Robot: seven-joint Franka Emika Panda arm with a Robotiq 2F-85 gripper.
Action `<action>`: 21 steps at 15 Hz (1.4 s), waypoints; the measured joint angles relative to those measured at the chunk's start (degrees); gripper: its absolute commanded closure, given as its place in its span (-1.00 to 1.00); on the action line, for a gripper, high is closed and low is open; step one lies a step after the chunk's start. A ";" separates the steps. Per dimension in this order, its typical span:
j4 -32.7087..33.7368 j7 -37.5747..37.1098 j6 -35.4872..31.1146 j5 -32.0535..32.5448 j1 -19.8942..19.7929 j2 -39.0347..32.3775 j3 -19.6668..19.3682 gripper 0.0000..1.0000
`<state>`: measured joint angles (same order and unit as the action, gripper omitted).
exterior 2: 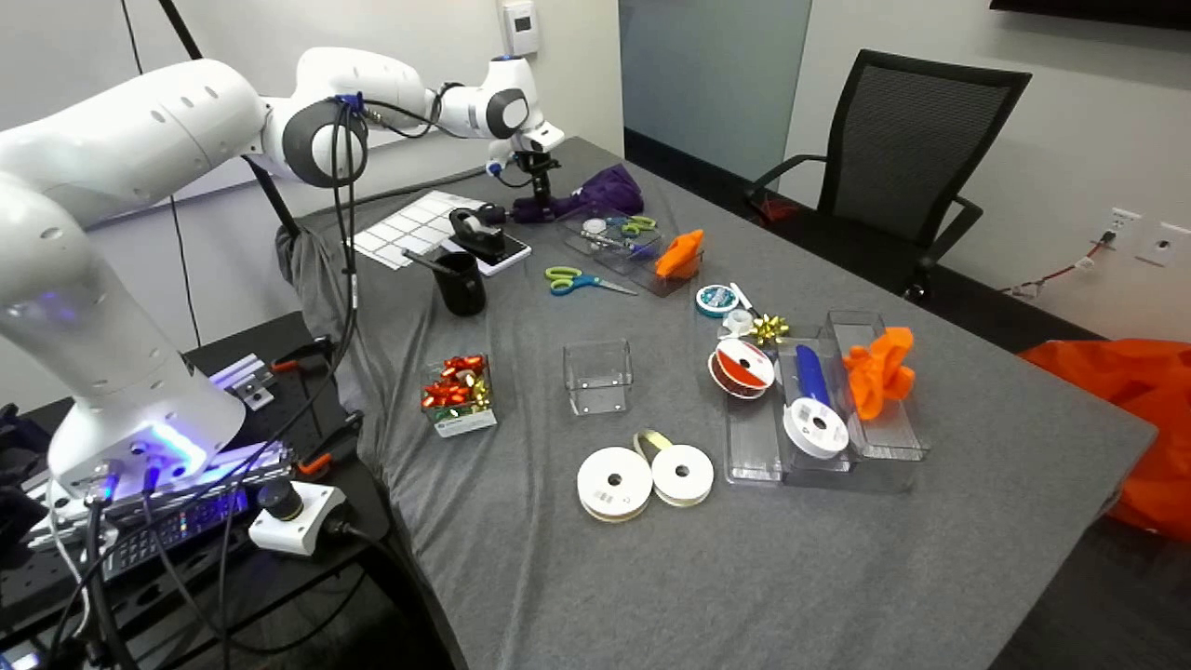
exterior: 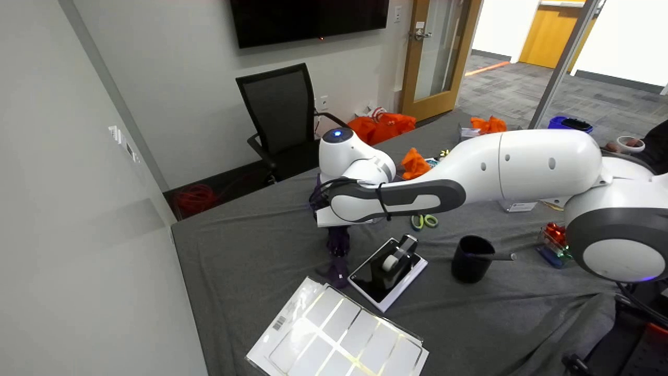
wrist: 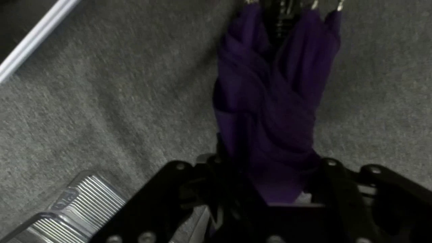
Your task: Move the umbrella to the left
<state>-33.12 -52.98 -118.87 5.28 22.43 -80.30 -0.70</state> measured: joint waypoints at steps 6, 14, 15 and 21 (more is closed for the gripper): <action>0.50 -0.73 1.09 0.00 0.00 0.00 0.00 0.80; 2.49 -3.39 9.41 0.01 0.53 0.47 0.00 0.80; 3.09 -3.85 10.67 0.00 0.72 0.55 0.00 0.80; 9.79 -4.86 18.58 -0.04 2.09 0.58 0.01 0.80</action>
<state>-23.33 -57.85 -100.29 5.24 24.52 -79.72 -0.69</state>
